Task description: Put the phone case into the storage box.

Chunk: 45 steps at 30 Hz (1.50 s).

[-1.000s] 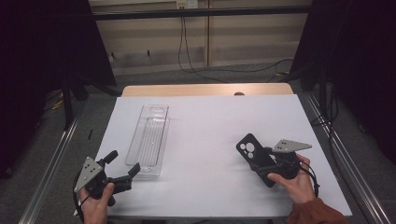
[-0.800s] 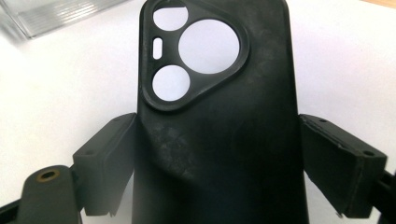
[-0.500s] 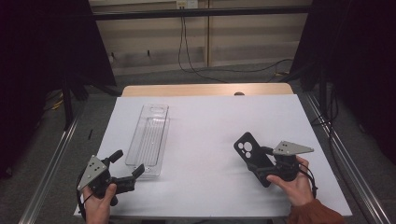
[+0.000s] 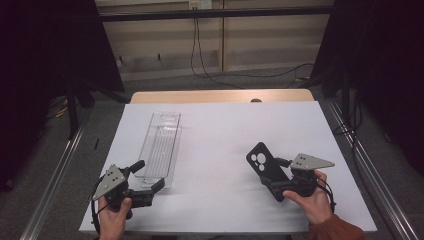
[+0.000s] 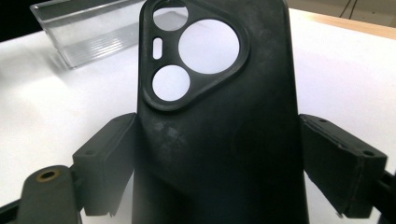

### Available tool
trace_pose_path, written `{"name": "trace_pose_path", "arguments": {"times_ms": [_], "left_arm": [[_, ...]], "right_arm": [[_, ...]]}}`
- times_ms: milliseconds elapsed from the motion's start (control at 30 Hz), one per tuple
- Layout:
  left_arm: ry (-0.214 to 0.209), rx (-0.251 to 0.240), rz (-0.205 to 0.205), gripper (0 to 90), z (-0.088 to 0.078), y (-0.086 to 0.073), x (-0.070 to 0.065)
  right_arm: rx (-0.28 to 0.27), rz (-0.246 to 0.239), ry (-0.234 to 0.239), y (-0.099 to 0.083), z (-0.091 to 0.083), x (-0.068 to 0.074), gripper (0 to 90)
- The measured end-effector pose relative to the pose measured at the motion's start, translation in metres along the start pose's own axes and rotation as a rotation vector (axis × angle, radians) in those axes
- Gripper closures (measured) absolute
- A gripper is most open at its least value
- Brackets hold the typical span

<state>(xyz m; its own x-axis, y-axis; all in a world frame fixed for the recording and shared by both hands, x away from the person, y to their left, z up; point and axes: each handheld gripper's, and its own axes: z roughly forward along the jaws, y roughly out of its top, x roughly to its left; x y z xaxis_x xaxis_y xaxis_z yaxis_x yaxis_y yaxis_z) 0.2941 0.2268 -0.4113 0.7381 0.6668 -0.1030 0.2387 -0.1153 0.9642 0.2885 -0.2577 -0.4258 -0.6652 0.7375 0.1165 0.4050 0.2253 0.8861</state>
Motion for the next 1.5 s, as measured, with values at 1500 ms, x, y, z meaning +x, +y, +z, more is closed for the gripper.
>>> {"name": "trace_pose_path", "arguments": {"times_ms": [1500], "left_arm": [[-0.272, 0.016, 0.03, 1.3, 0.044, 0.019, -0.033]], "right_arm": [[-0.109, -0.055, 0.174, 0.013, 0.017, 0.033, 14.9]]}}
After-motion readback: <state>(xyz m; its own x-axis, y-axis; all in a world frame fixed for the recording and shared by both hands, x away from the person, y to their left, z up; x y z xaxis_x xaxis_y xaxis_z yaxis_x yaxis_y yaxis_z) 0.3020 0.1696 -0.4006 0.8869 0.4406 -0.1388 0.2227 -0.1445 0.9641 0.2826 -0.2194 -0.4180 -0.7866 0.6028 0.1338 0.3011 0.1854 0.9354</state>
